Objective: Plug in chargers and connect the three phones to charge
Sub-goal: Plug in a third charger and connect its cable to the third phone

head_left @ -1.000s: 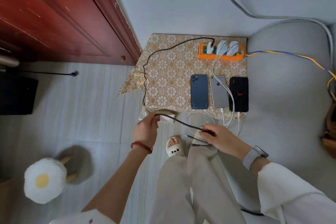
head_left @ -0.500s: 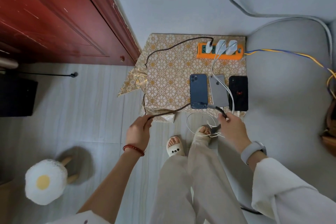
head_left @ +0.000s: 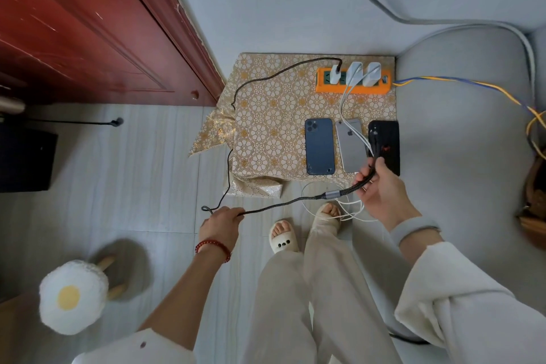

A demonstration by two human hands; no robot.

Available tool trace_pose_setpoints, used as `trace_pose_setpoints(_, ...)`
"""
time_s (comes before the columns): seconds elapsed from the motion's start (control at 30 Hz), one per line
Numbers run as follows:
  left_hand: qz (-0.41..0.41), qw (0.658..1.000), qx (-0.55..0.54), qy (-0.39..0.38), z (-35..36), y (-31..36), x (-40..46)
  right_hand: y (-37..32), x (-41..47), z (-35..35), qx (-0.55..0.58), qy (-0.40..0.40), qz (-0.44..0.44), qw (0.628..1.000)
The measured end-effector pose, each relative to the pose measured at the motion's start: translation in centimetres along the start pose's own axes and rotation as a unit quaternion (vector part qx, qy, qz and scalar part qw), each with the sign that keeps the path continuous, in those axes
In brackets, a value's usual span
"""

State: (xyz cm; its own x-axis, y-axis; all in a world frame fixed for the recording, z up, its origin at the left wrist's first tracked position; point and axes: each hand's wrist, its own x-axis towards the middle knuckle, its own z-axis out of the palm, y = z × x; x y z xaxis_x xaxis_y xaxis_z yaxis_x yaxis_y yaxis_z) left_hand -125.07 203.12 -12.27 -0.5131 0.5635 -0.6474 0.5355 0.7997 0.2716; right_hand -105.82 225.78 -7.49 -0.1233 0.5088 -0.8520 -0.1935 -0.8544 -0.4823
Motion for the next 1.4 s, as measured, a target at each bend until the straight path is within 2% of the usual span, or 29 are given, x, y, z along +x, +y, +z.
trace_pose_setpoints(0.1, -0.032, 0.995, -0.069, -0.060, -0.1, -0.1, 0.4, 0.3, -1.2, 0.0, -0.132, -0.065, -0.011, 0.989)
trace_pose_setpoints(0.23, -0.008, 0.977, -0.209, -0.047, -1.3, 3.0, 0.7, 1.9, -3.5, 0.9, -0.294, -0.131, -0.026, 0.946)
trace_pose_setpoints(0.33, 0.031, 0.941, -0.332, -0.062, -2.9, 6.8, 0.6, 3.3, -4.7, 1.5, -0.362, -0.180, -0.036, 0.914)
trace_pose_setpoints(0.43, 0.060, 0.896, -0.428, -0.103, -4.3, 10.0, 0.5, 4.4, -5.0, 1.7, -0.446, -0.218, -0.070, 0.865)
trace_pose_setpoints(0.57, 0.072, 0.868, -0.480, -0.101, -5.2, 11.9, 0.4, 5.0, -5.1, 1.7, -0.504, -0.229, -0.105, 0.826)
trace_pose_setpoints(0.83, 0.050, 0.806, -0.574, -0.137, -4.9, 11.9, 0.0, 4.9, -4.7, 1.3, -0.501, -0.222, -0.134, 0.826)
trace_pose_setpoints(1.2, 0.024, 0.790, -0.598, -0.133, -4.5, 11.8, 0.0, 5.1, -4.3, 0.9, -0.513, -0.190, -0.154, 0.823)
trace_pose_setpoints(1.33, 0.016, 0.795, -0.593, -0.127, -4.4, 11.7, 0.1, 5.2, -4.1, 0.7, -0.522, -0.163, -0.172, 0.820)
trace_pose_setpoints(1.4, -0.004, 0.797, -0.592, -0.119, -4.2, 11.6, 0.3, 5.3, -4.2, 0.7, -0.507, -0.153, -0.178, 0.829)
